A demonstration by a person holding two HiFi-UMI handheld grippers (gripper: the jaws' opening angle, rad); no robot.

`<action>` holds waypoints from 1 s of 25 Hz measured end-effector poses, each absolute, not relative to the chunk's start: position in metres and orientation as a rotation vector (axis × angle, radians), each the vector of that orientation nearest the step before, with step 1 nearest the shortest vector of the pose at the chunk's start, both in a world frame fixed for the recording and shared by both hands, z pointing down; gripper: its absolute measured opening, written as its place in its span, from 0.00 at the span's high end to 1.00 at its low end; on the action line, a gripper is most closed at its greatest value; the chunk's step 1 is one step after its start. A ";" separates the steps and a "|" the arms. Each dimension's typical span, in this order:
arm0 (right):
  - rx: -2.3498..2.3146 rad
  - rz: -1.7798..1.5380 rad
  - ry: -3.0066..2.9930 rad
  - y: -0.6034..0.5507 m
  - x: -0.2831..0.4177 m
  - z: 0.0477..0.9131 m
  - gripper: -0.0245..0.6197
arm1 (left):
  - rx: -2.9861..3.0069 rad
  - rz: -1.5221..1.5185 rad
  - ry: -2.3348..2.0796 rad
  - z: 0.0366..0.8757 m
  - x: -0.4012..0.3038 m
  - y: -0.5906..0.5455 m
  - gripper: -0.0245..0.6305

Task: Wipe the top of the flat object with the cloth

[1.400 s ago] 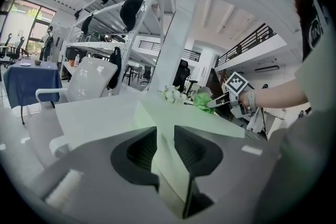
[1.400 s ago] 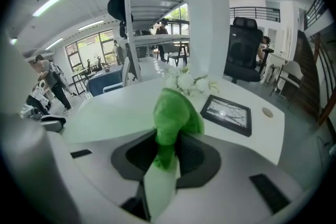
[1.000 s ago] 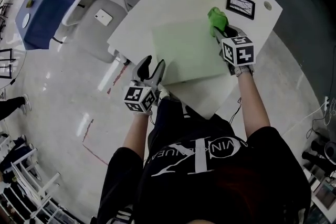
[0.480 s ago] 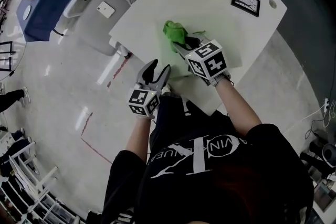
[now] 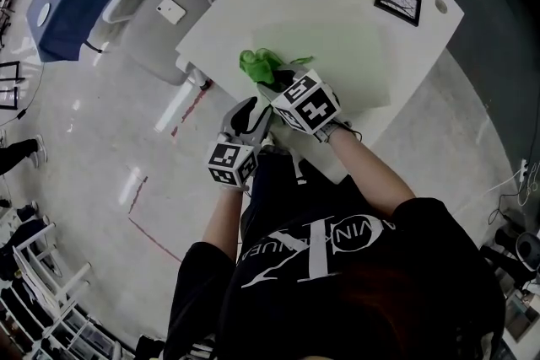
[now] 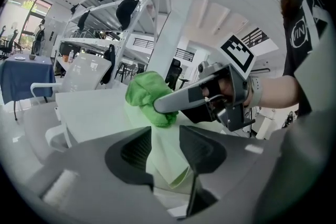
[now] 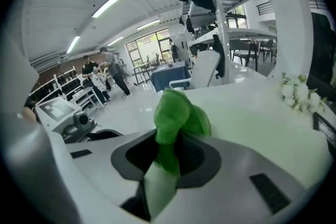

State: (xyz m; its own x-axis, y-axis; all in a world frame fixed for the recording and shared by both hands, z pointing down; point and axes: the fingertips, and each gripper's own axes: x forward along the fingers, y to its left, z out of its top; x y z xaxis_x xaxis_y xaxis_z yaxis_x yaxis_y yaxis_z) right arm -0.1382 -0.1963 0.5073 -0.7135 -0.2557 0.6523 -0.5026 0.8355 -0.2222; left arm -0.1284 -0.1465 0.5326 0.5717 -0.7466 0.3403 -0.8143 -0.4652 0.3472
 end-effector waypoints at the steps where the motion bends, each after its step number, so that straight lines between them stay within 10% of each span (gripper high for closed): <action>1: 0.551 0.509 -2.379 -0.195 -0.138 0.509 0.80 | 2.330 0.194 -1.248 0.533 -0.128 -0.146 0.70; 25: 0.868 0.585 -2.248 -0.222 0.017 0.521 0.80 | 2.259 0.164 -1.268 0.538 -0.129 -0.148 0.70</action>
